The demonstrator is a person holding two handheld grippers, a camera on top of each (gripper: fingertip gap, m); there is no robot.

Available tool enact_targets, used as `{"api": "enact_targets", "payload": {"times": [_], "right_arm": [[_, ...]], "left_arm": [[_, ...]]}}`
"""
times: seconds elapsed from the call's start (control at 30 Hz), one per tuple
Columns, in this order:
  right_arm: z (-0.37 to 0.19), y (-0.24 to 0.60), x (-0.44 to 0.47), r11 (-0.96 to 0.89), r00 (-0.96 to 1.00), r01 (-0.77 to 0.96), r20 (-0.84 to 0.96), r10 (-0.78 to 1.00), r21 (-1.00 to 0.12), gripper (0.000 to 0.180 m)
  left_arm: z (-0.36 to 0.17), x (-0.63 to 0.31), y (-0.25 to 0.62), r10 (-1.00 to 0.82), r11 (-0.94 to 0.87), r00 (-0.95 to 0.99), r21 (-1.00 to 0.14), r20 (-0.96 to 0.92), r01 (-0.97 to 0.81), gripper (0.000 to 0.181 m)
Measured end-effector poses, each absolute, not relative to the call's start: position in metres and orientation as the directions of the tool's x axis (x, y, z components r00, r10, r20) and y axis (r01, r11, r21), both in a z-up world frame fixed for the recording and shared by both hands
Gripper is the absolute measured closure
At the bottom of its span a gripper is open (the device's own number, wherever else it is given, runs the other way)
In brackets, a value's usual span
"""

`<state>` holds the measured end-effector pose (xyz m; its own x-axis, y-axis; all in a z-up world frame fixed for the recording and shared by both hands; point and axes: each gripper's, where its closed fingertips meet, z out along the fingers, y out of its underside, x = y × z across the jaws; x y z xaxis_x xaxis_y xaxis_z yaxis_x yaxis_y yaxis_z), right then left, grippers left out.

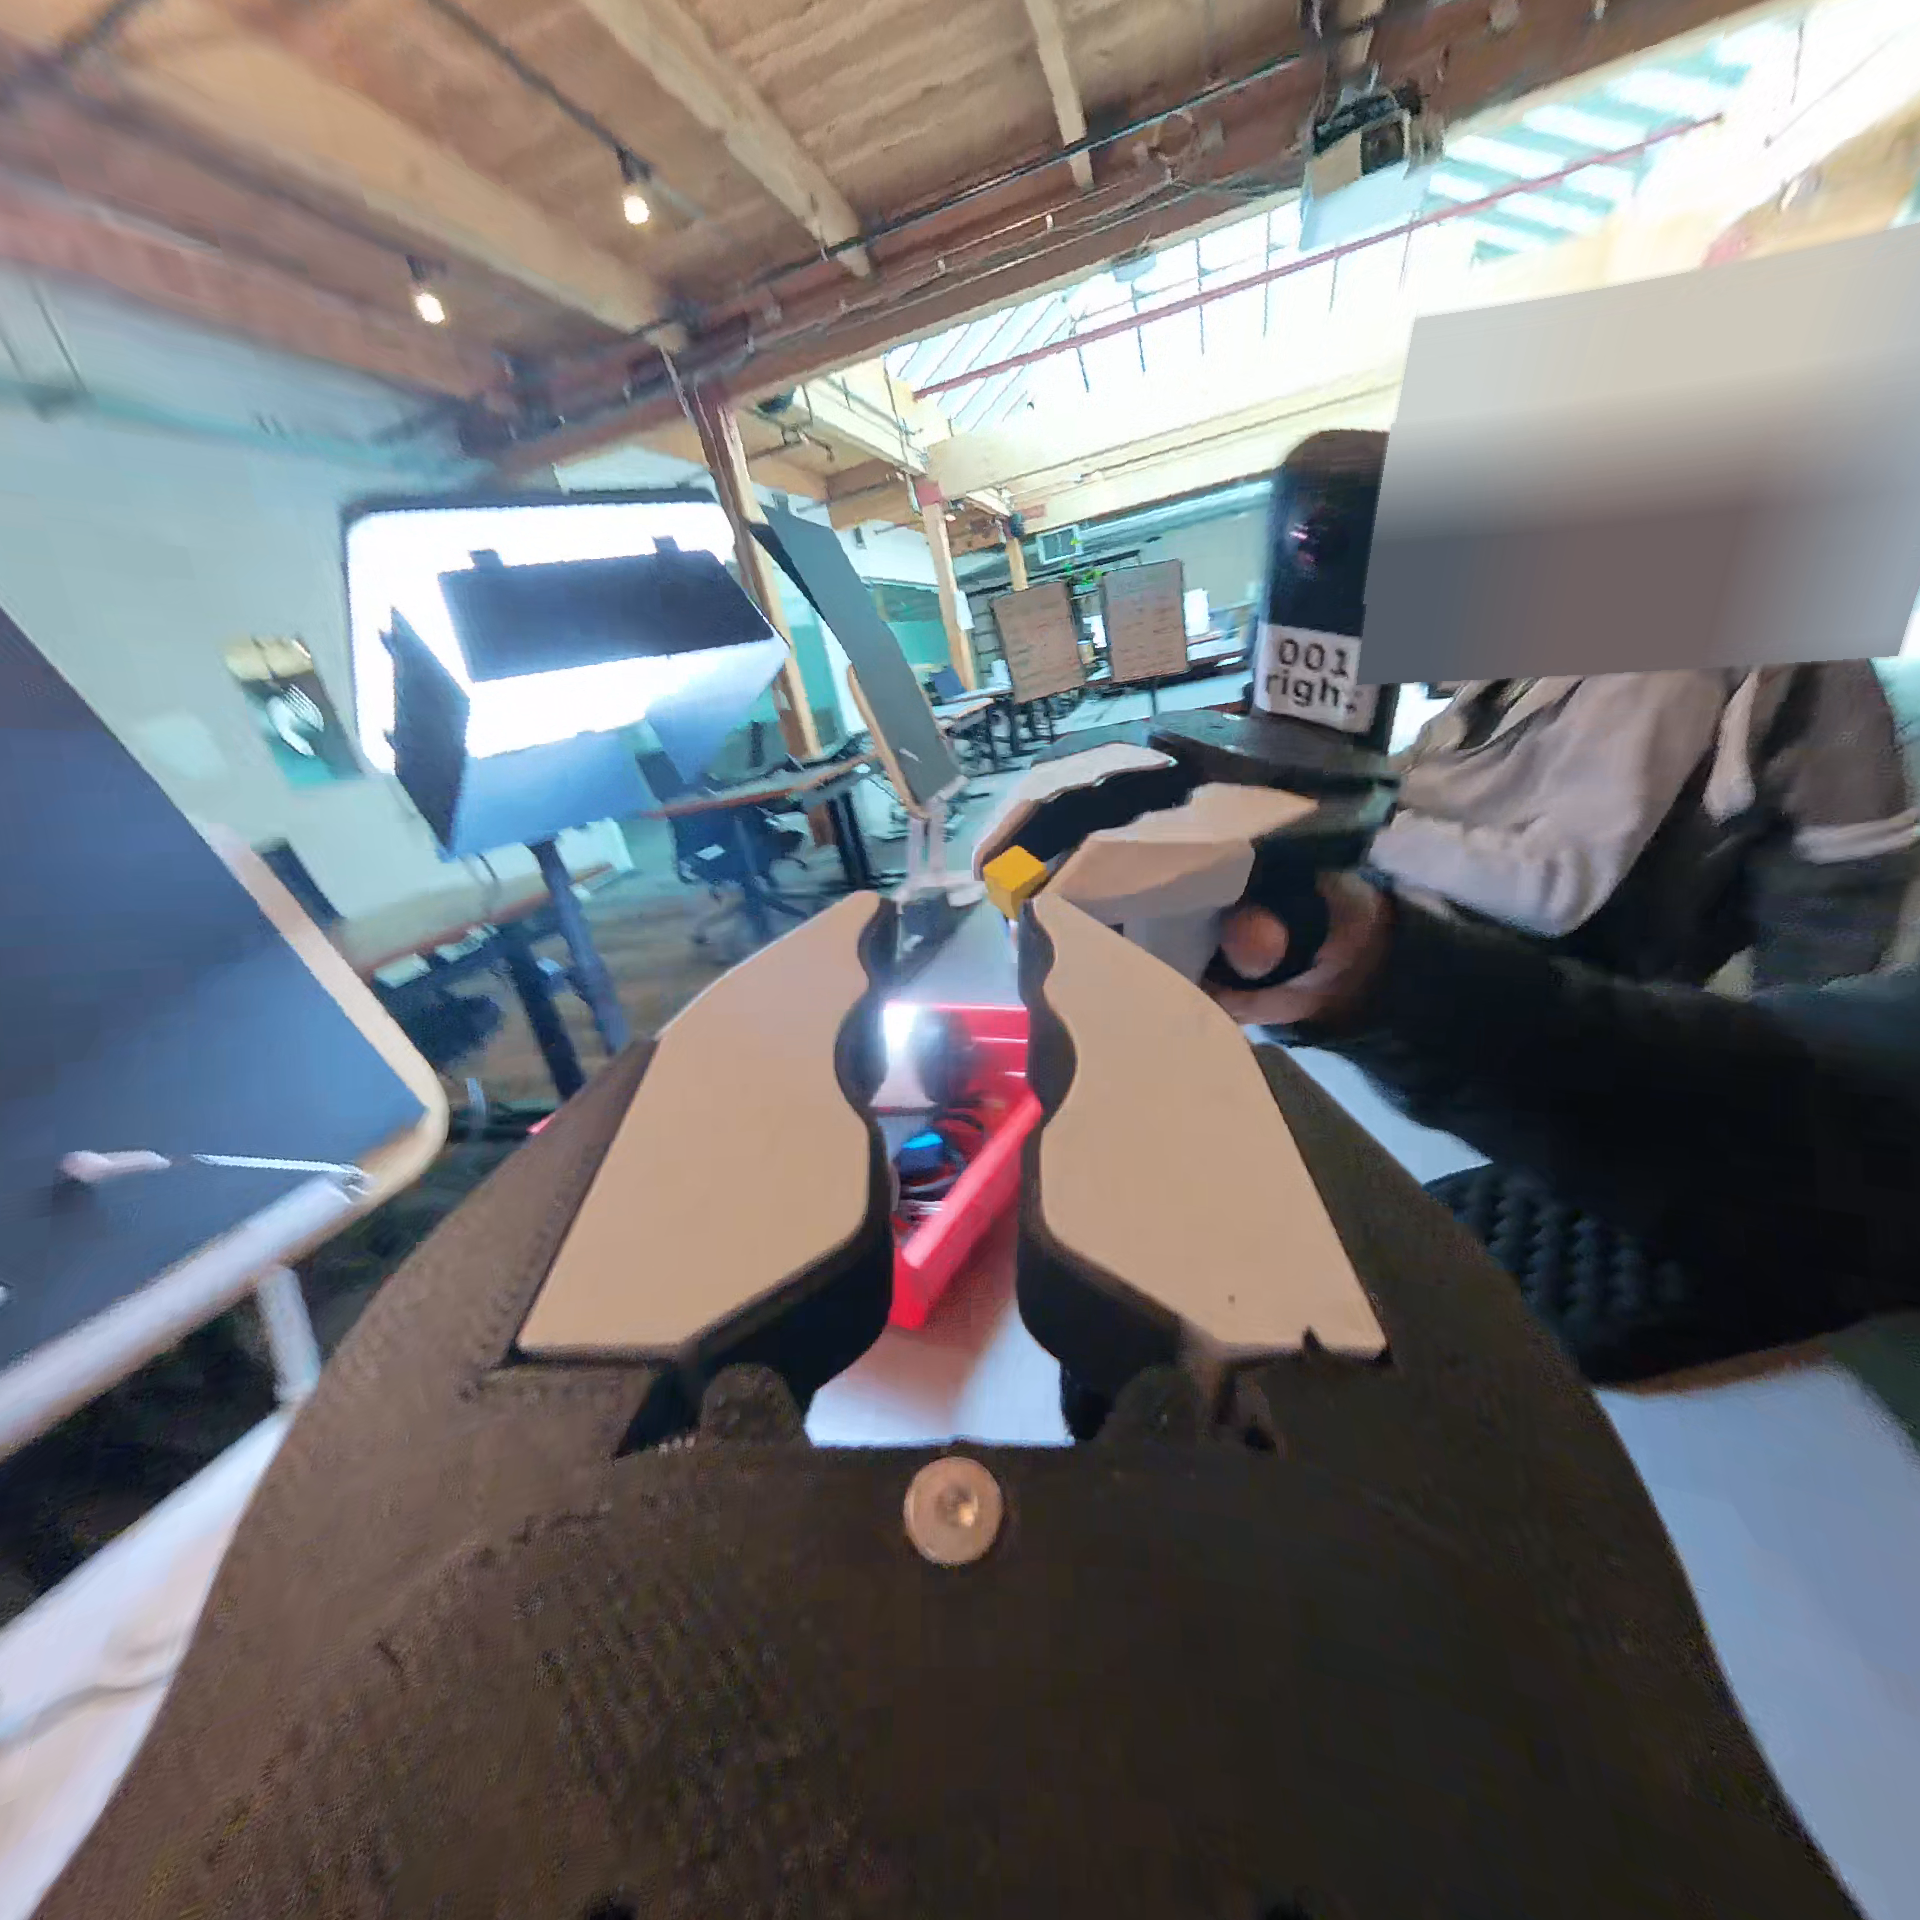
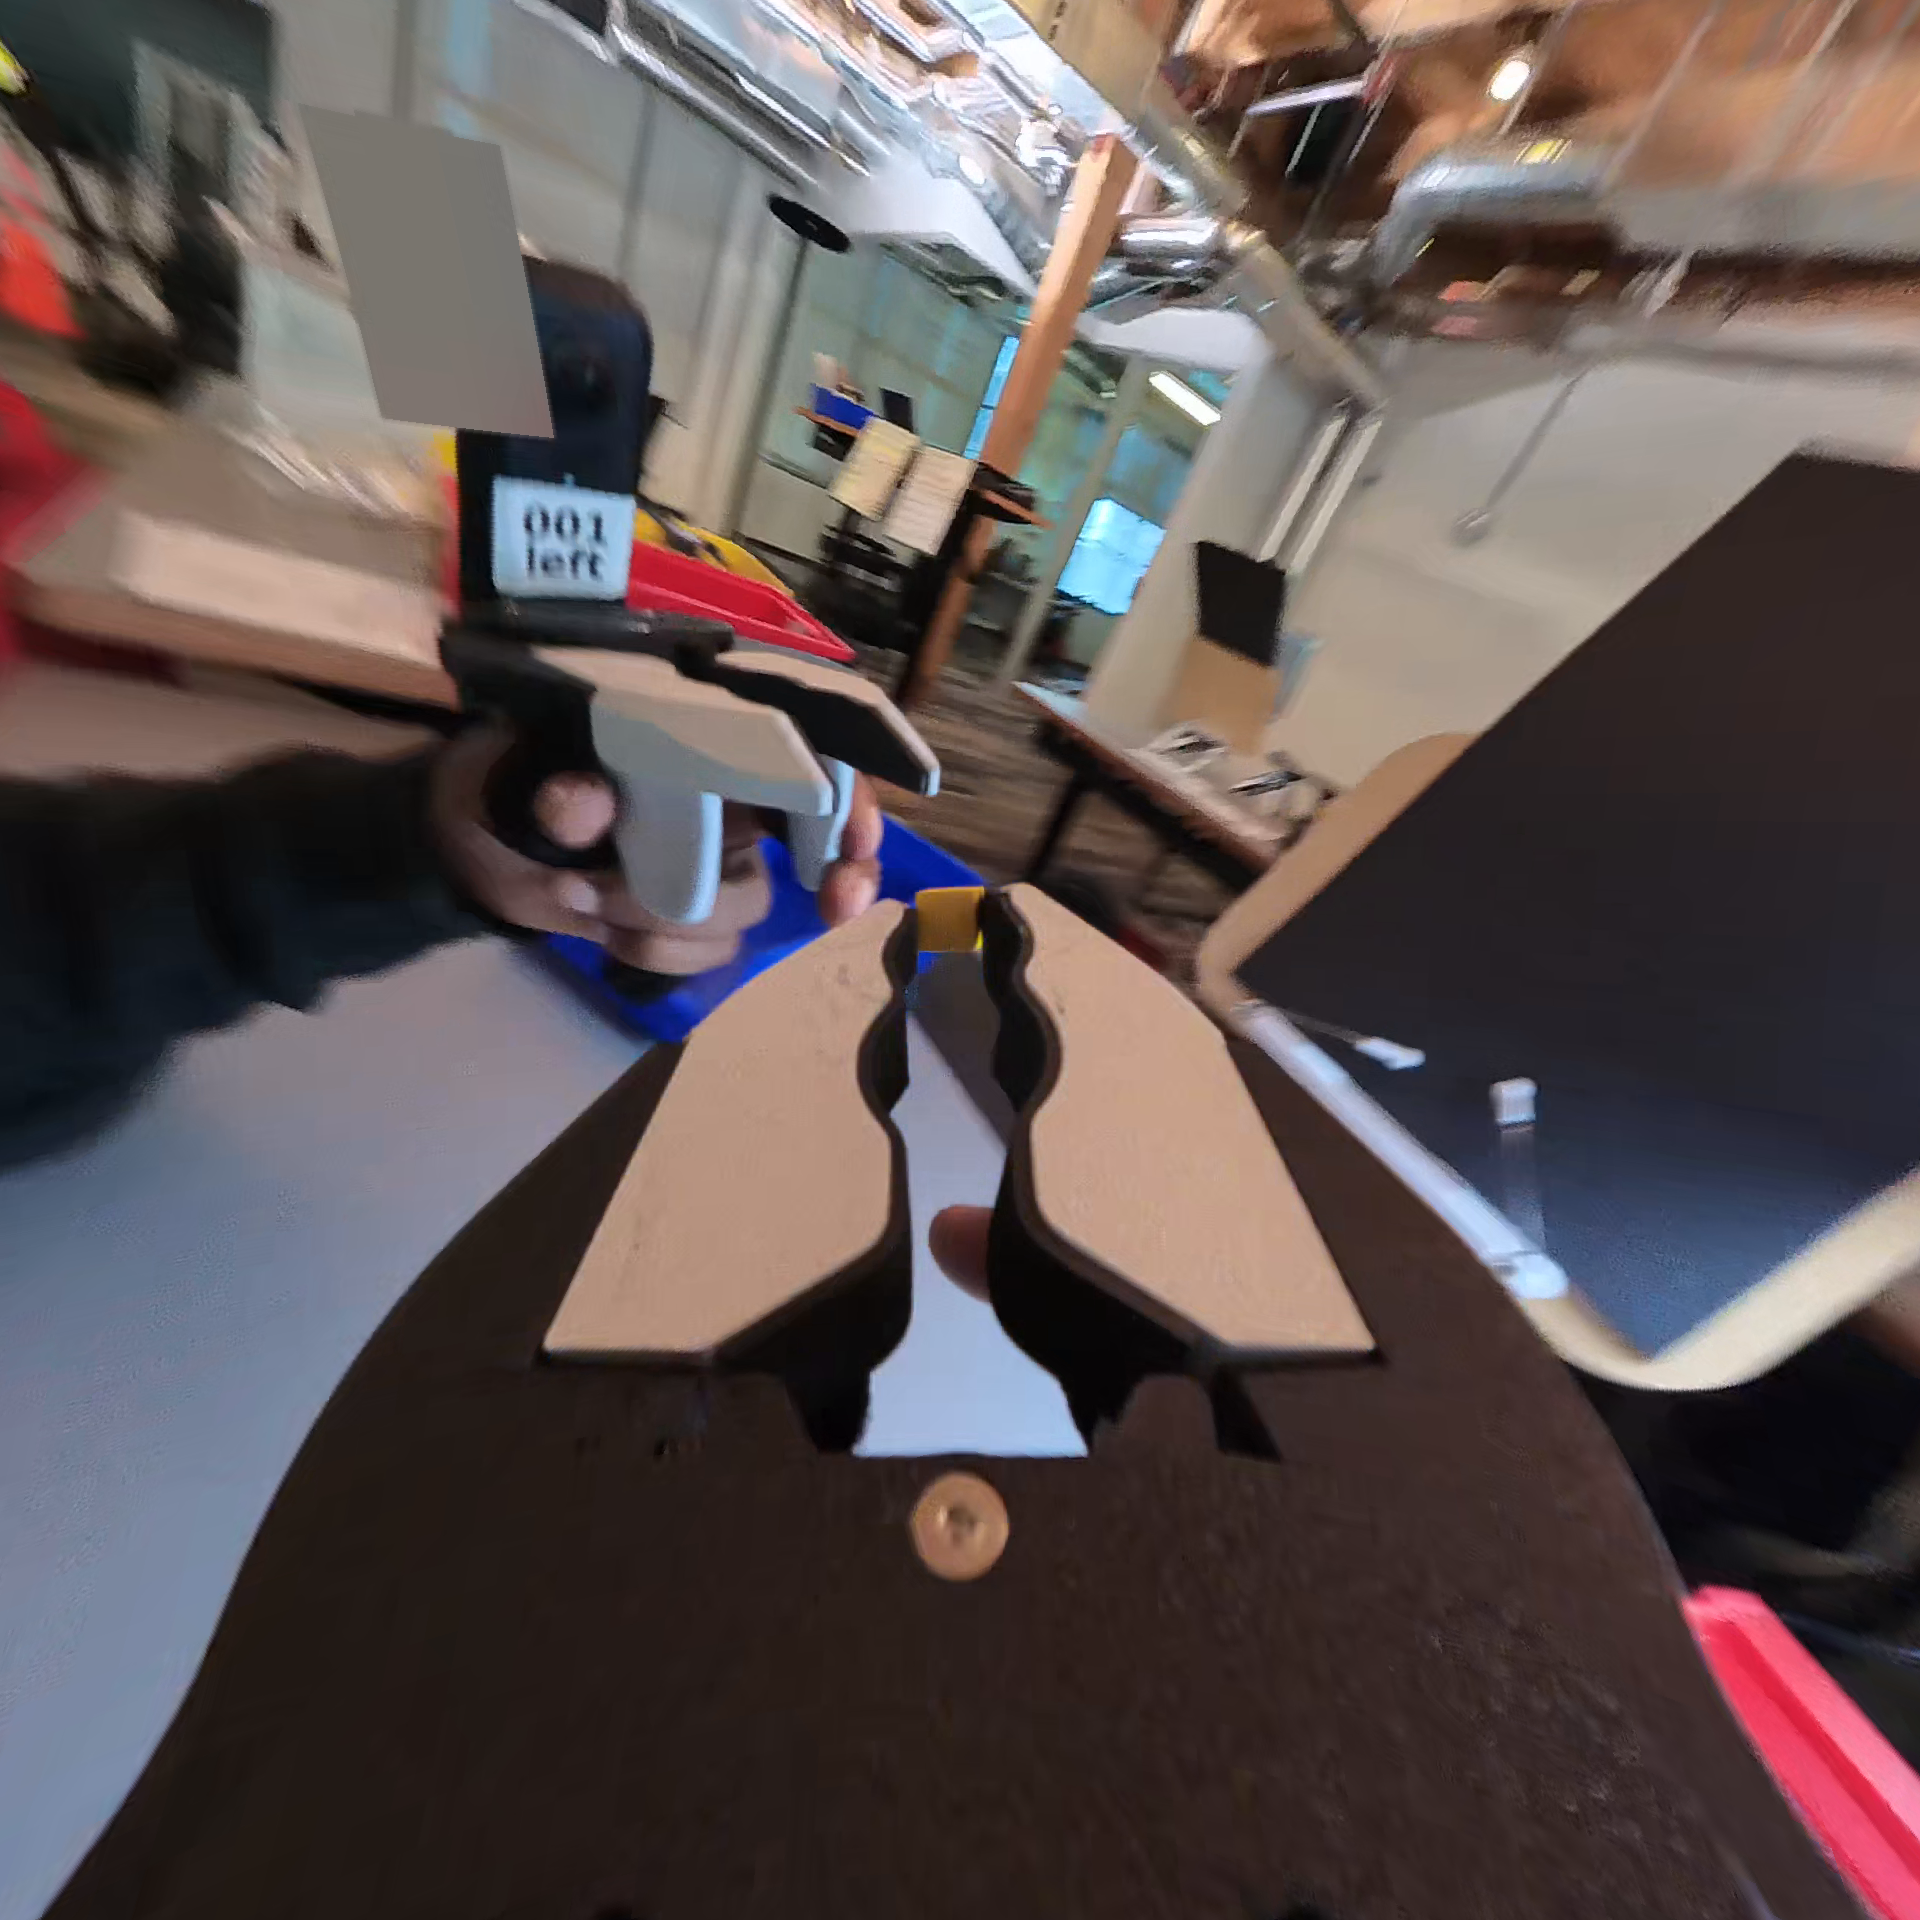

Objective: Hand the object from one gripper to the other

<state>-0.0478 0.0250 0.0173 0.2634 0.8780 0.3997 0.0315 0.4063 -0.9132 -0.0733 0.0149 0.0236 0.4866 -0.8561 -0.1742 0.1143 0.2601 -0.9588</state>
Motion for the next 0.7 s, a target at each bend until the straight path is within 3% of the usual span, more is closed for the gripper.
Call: {"api": "enact_targets", "payload": {"times": [0.13,0.3,0.4,0.53,0.7], "right_arm": [[0.013,0.023,-0.051,0.709,0.336,0.19,0.724,0.603,-0.679,0.168],[0.005,0.011,-0.061,0.849,0.304,0.276,0.879,0.369,-0.451,0.168],[0.003,0.008,-0.063,0.856,0.296,0.273,0.885,0.36,-0.439,0.168],[0.004,0.011,-0.061,0.851,0.304,0.281,0.882,0.36,-0.444,0.168],[0.004,0.011,-0.062,0.841,0.307,0.28,0.873,0.379,-0.463,0.168]], "left_arm": [[0.017,-0.066,0.017,-0.928,0.007,0.364,-0.976,0.074,0.217,0.155],[0.007,-0.055,0.011,-0.953,-0.13,0.242,-0.966,0.184,0.223,0.152],[0.003,-0.052,0.008,-0.958,-0.104,0.246,-0.979,0.146,0.177,0.153],[0.003,-0.052,0.009,-0.953,-0.029,0.295,-0.988,0.073,0.149,0.17],[0.003,-0.053,0.01,-0.946,0.03,0.324,-0.993,0.008,0.112,0.171]]}}
